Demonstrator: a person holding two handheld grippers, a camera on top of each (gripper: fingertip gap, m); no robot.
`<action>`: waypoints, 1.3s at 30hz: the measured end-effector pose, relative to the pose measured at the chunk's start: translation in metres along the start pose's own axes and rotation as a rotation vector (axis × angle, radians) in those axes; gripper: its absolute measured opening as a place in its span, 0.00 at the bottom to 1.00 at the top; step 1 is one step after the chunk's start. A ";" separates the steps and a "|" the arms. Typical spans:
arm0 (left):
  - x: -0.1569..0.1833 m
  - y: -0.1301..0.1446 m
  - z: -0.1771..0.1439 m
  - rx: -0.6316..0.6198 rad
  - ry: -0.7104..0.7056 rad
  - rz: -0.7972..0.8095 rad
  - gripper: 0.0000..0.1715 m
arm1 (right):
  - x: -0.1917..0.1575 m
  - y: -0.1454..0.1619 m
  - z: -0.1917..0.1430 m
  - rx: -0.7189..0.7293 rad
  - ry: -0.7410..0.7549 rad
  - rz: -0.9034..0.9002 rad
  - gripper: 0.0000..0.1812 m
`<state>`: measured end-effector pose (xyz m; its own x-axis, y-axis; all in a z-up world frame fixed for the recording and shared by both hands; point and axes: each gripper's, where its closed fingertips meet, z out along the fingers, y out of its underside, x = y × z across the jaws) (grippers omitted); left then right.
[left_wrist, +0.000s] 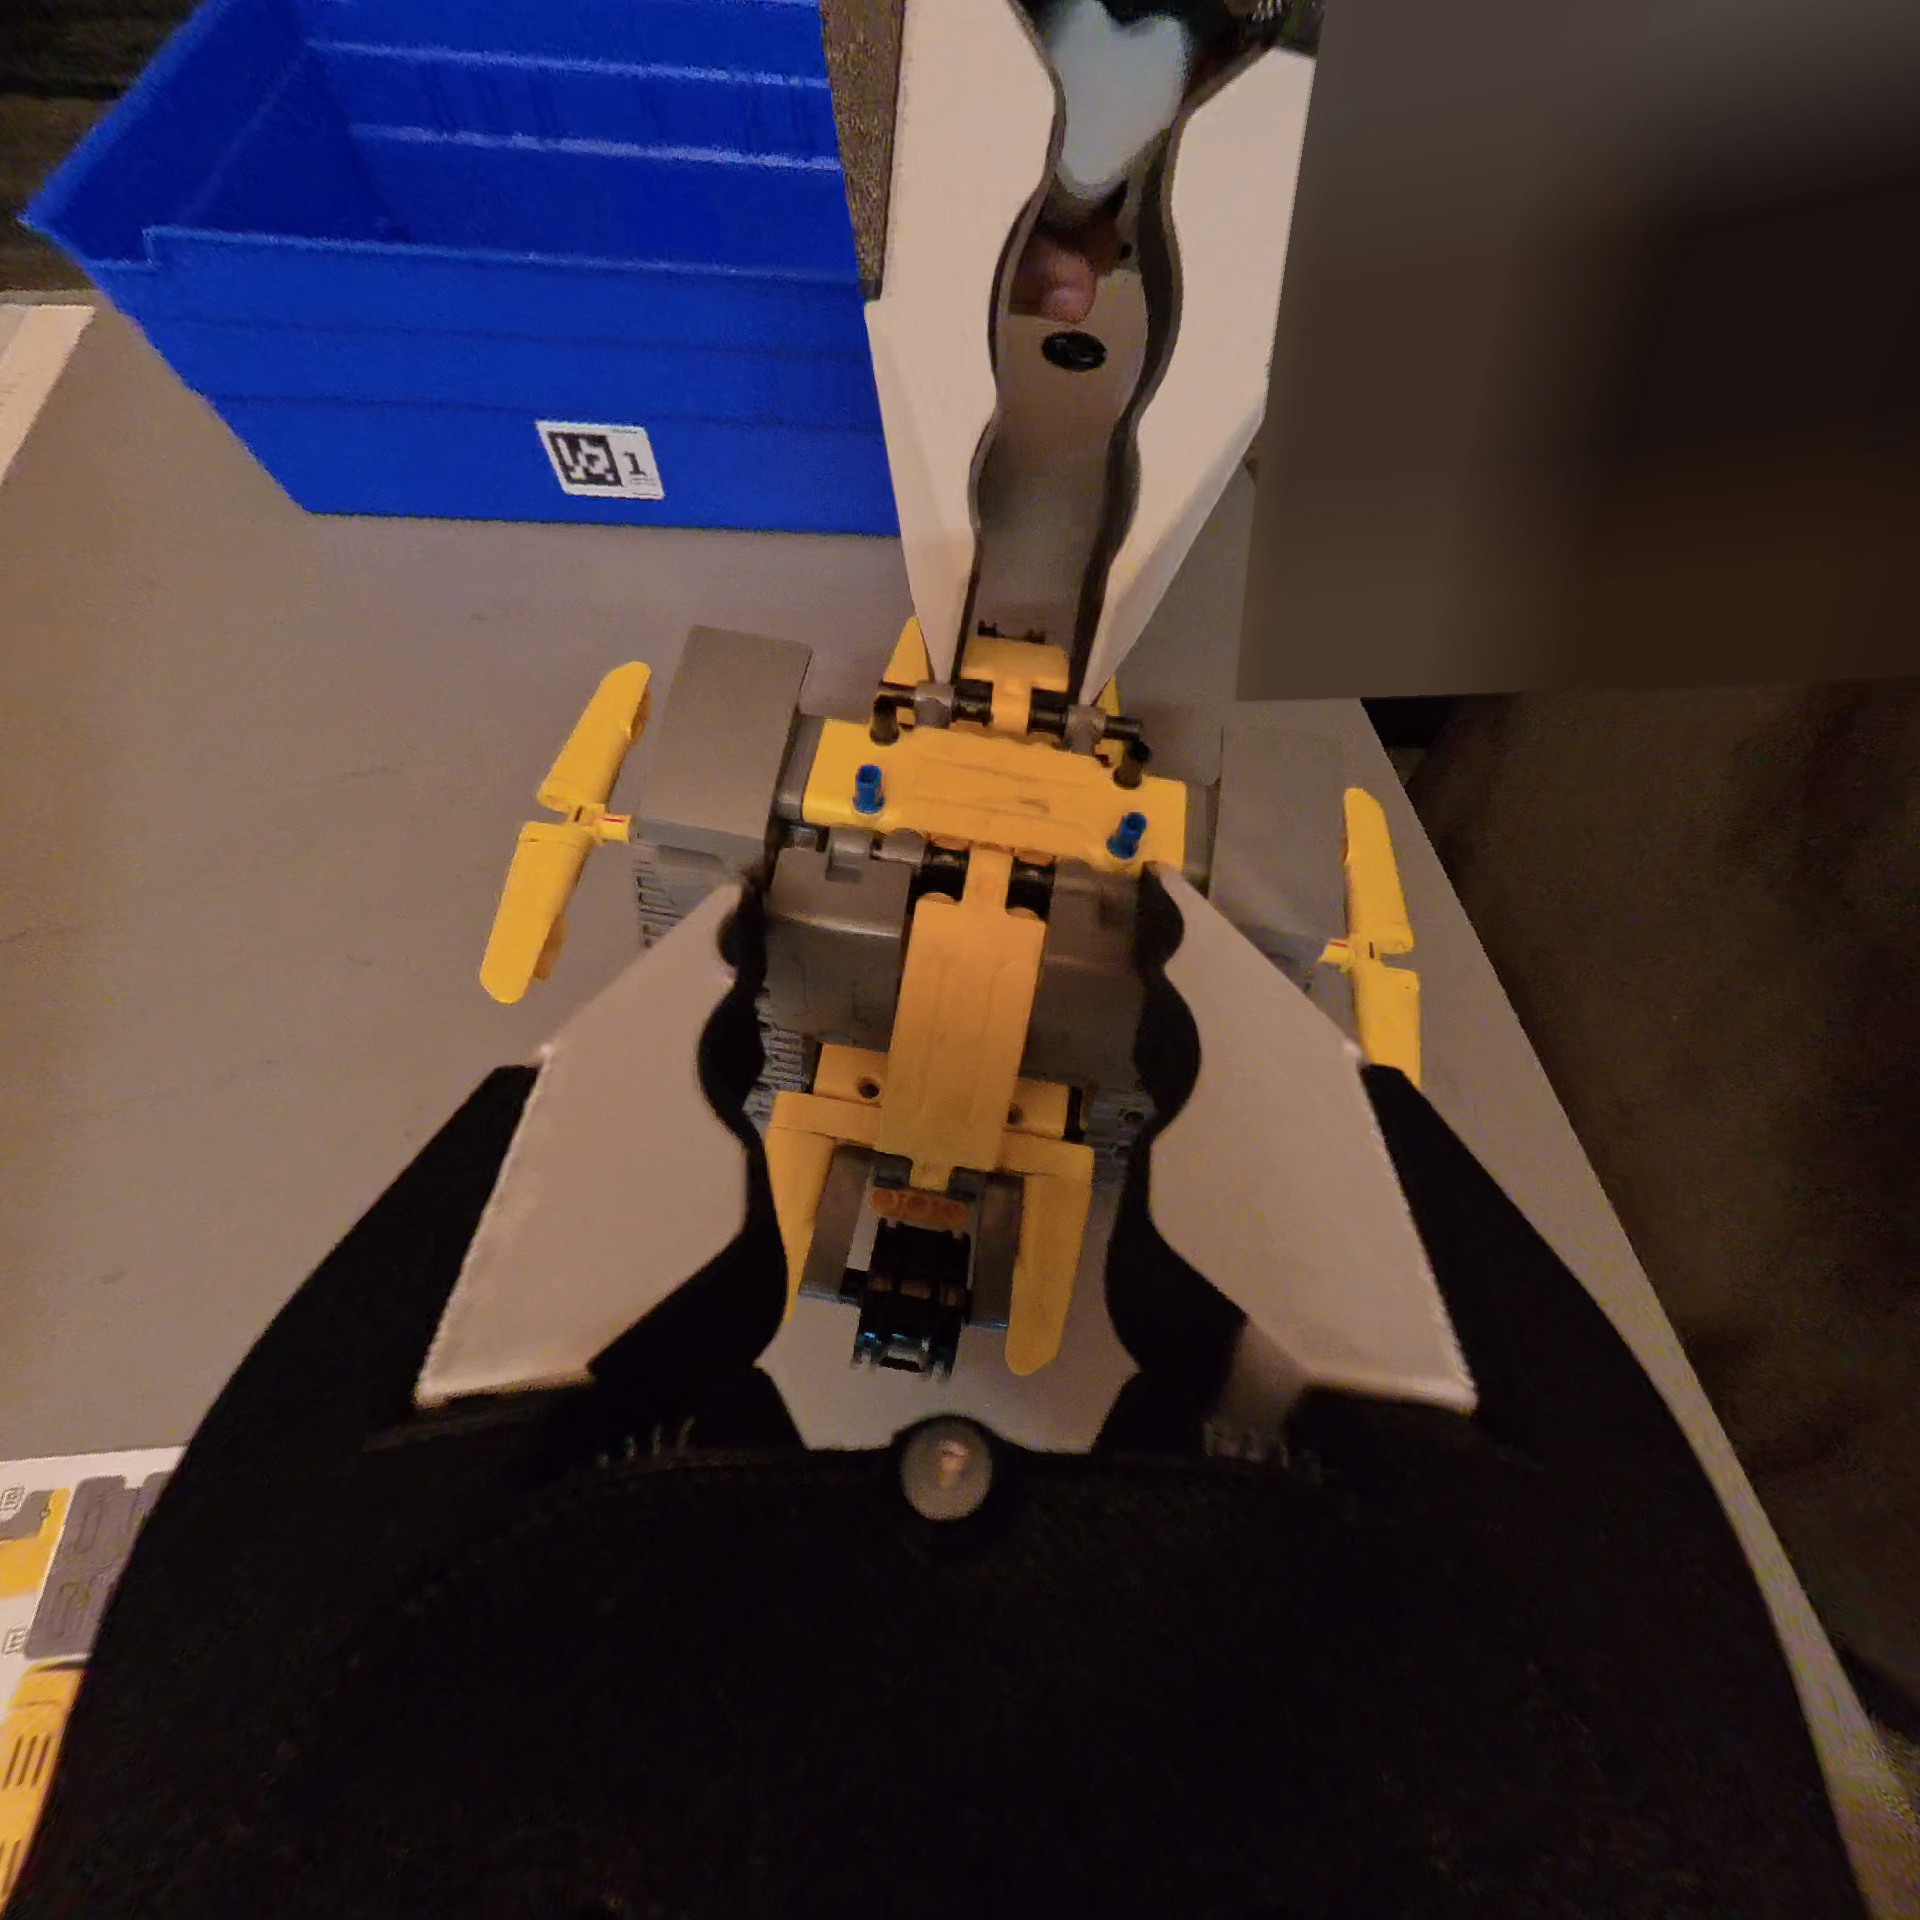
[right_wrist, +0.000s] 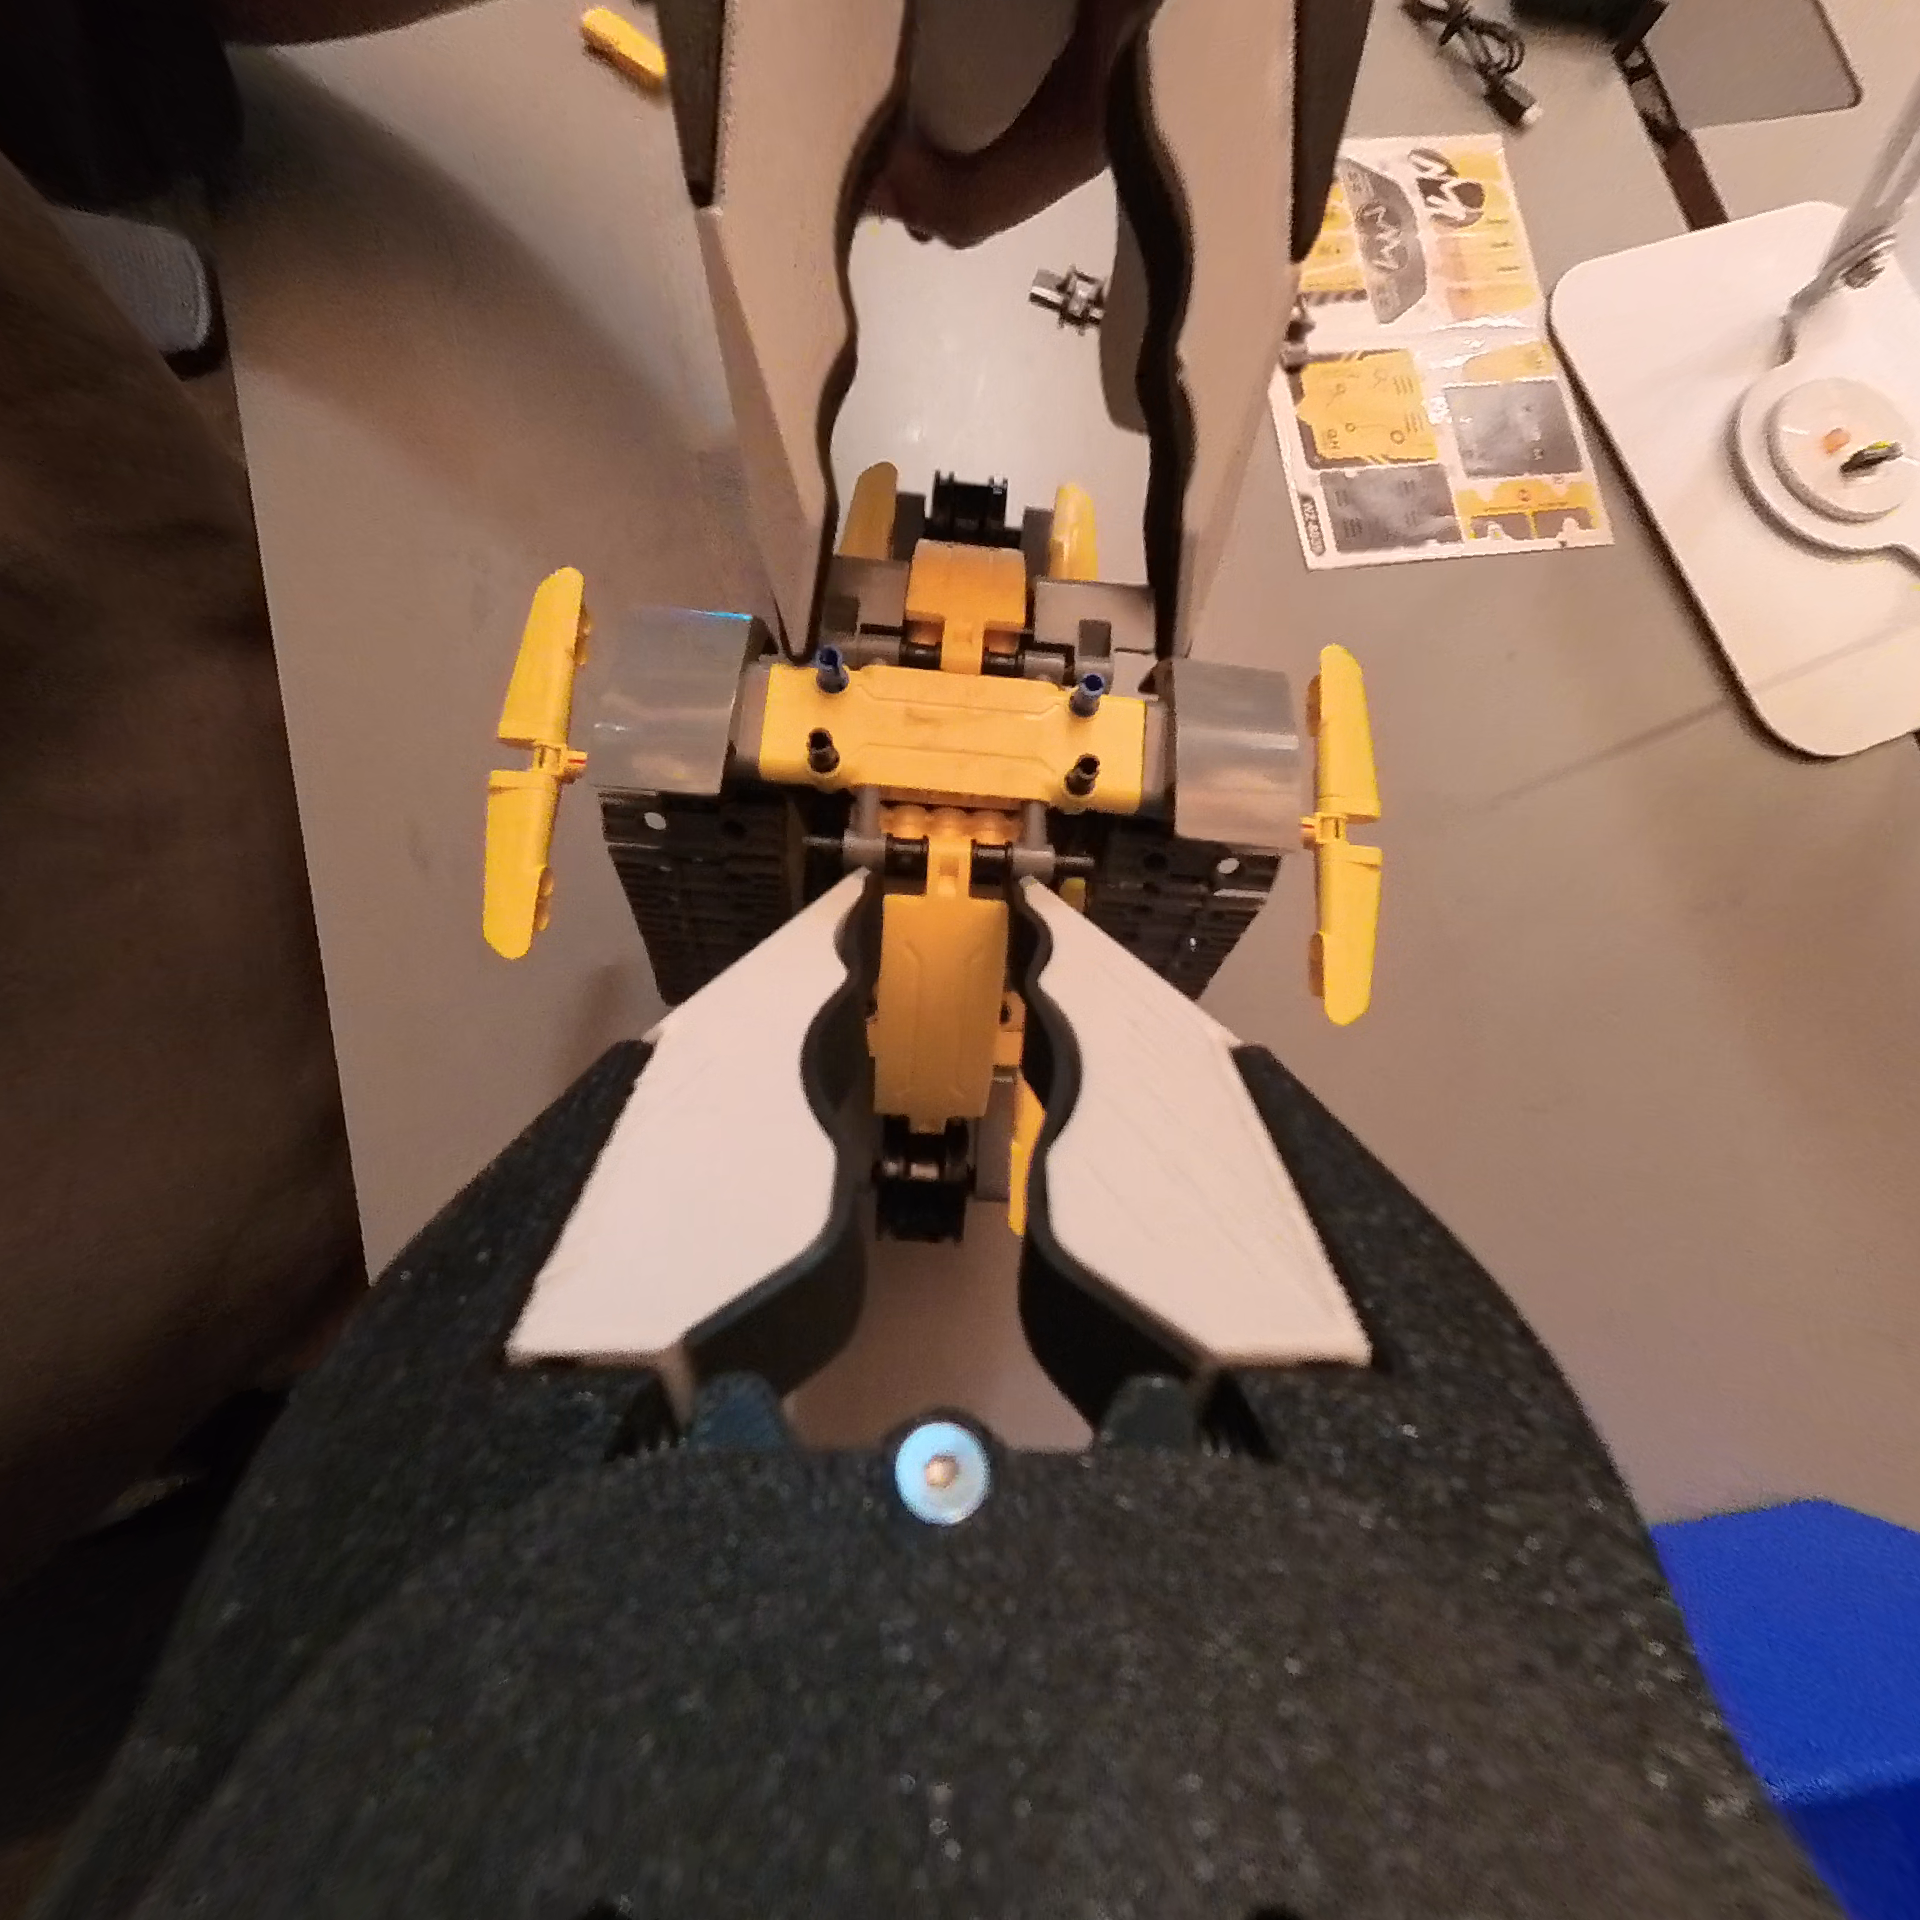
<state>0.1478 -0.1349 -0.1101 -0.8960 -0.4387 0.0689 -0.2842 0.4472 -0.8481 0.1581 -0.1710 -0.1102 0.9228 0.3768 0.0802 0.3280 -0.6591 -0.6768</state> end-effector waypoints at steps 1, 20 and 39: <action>0.000 0.000 0.000 -0.001 0.000 0.003 0.40 | 0.000 0.000 0.000 0.008 0.003 0.006 0.13; -0.002 -0.001 0.000 0.016 -0.017 0.002 0.43 | 0.000 0.000 0.000 0.100 0.096 0.020 0.13; 0.045 -0.064 -0.017 0.156 -0.149 0.167 0.45 | -0.007 0.010 -0.036 0.197 0.182 0.100 0.13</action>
<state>0.1195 -0.1702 -0.0442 -0.8625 -0.4840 -0.1477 -0.0701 0.4032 -0.9124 0.1623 -0.2037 -0.0918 0.9755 0.1814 0.1243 0.2045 -0.5412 -0.8156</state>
